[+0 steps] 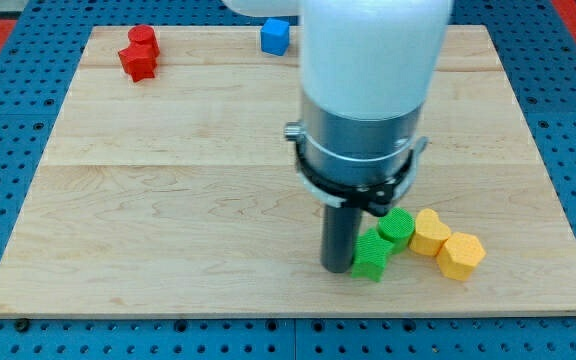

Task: Move red color blocks to the top centre of the board

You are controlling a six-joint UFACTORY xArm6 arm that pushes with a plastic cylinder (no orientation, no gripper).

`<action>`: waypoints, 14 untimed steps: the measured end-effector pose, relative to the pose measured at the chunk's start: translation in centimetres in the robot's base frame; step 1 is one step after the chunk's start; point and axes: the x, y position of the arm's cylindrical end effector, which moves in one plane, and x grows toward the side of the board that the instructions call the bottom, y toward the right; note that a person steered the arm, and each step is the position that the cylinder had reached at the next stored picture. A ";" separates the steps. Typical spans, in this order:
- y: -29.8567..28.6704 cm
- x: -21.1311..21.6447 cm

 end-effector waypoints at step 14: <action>-26.4 -29.5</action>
